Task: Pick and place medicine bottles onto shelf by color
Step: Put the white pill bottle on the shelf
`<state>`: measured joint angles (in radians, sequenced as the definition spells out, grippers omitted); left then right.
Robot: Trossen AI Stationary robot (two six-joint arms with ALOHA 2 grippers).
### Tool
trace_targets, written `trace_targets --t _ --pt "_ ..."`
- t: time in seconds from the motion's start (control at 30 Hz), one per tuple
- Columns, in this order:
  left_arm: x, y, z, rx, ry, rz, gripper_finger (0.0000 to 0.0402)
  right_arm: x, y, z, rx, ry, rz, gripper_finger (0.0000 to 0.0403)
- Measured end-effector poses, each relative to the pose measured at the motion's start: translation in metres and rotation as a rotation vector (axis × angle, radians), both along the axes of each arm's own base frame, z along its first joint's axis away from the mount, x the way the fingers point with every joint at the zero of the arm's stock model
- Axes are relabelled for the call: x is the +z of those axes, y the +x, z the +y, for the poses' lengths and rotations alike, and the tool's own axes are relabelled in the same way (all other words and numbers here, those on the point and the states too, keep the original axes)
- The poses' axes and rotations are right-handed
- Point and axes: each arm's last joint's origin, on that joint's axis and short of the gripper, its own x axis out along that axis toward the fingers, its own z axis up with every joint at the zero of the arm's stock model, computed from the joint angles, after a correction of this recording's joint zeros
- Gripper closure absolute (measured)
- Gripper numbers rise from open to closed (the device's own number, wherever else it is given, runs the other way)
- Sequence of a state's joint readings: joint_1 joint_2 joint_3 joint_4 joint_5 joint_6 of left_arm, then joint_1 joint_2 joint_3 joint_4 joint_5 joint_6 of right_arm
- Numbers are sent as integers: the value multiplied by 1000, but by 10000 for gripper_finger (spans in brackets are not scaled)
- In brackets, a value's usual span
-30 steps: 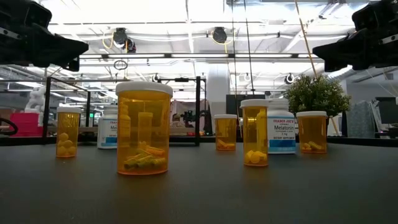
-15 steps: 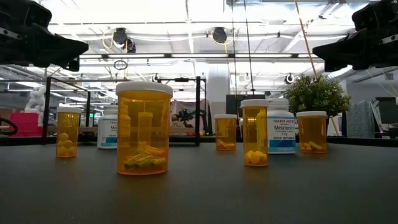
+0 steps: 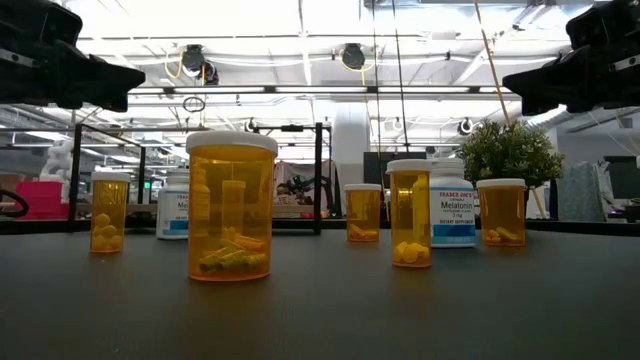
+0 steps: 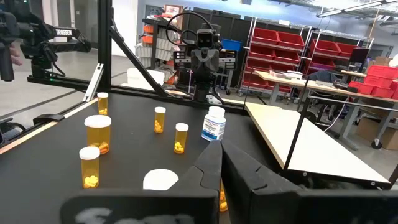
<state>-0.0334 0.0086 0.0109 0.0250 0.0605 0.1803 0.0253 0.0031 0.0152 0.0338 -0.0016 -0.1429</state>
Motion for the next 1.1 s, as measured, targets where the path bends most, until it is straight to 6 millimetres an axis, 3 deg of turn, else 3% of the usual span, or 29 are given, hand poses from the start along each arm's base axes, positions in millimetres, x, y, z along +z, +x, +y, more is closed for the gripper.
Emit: trace_targets --t 0.5,0.8,0.93,1.1 --pt "1 0 0 -2 -63 -6 364 0 0 0 0 0 0 403" --pt "5 0 0 -8 -296 -30 364 1 0 0 -4 0 -8 403" --pt "16 -2 1 24 -396 -16 364 1 0 0 -4 9 -13 403" --pt "44 -2 3 125 -474 112 364 2 0 0 -2 74 -21 403"
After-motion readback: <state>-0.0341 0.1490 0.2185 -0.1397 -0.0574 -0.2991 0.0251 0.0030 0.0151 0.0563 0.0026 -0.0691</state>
